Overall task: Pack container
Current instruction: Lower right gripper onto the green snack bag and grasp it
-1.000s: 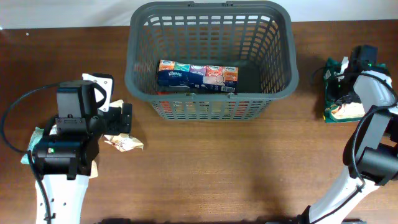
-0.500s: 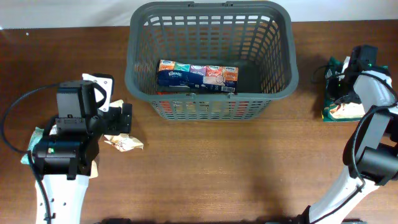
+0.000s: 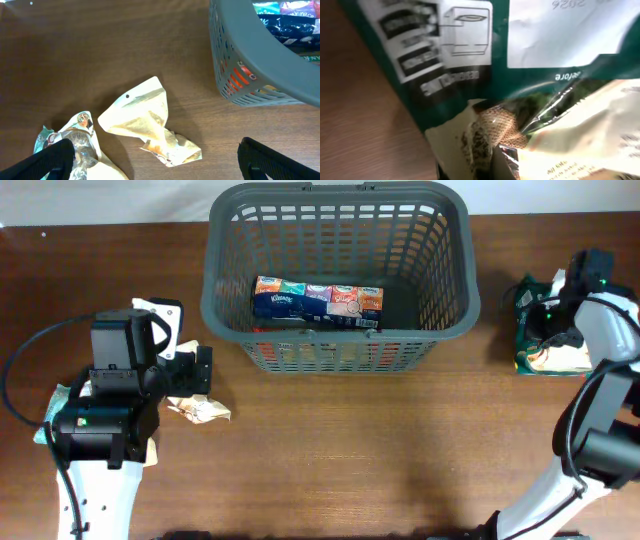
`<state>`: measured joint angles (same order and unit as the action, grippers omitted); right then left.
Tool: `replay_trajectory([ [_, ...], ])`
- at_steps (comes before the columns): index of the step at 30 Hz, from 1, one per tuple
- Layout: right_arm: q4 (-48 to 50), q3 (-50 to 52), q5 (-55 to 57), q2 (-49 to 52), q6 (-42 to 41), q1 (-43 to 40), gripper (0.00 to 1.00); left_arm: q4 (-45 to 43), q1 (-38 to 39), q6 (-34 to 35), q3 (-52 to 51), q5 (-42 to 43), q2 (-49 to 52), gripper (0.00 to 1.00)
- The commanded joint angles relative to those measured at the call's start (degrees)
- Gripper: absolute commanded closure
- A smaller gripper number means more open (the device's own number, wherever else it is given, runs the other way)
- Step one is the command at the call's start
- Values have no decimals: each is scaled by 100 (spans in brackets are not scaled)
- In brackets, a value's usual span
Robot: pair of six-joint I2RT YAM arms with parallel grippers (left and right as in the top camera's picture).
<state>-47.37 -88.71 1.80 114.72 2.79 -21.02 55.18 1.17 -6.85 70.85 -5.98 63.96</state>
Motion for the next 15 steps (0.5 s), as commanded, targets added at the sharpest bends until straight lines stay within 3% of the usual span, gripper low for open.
replay_trajectory([
  [1,0,-13,-216,-581,-96,31,96,15,17,9,46,79,11,1],
  [15,-297,-15,-199,-935,-142,31,96,15,17,7,46,74,11,1],
])
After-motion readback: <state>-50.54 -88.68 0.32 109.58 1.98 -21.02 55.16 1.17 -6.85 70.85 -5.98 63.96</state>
